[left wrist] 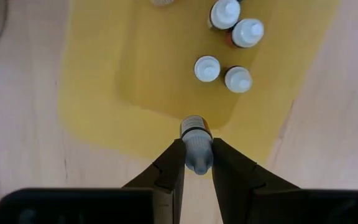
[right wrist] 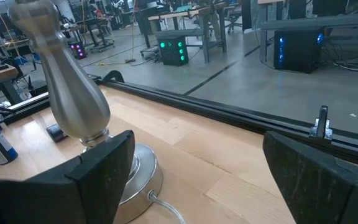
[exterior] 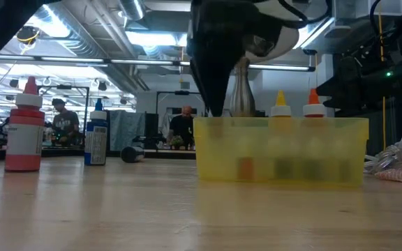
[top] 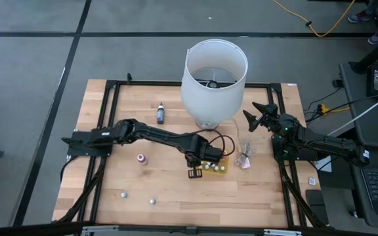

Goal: Pick & Place food coloring
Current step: Put the red food coloring bottle into the yellow bin, then put the blue food coloring bottle into the yellow bin

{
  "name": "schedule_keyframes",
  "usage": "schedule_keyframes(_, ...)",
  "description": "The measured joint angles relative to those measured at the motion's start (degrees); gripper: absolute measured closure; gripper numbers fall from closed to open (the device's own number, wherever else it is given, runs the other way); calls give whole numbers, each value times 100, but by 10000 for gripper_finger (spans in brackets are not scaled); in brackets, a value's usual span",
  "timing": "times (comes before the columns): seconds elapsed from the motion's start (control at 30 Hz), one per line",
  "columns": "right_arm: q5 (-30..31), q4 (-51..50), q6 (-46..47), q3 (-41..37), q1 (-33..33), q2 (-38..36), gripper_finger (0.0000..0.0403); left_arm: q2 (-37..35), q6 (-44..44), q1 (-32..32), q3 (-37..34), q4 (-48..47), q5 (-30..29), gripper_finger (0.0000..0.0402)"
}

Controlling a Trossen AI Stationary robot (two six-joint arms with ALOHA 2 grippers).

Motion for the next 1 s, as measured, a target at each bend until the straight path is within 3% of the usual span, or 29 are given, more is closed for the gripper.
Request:
schedule_keyframes(0.57, 0, 0, 0, 0, 1, 2, 47, 444, 177, -11, 0, 458, 48, 334)
schedule_keyframes(1.0, 0, 1, 0, 0, 0, 2, 47, 444, 129, -4, -1, 454, 204, 243)
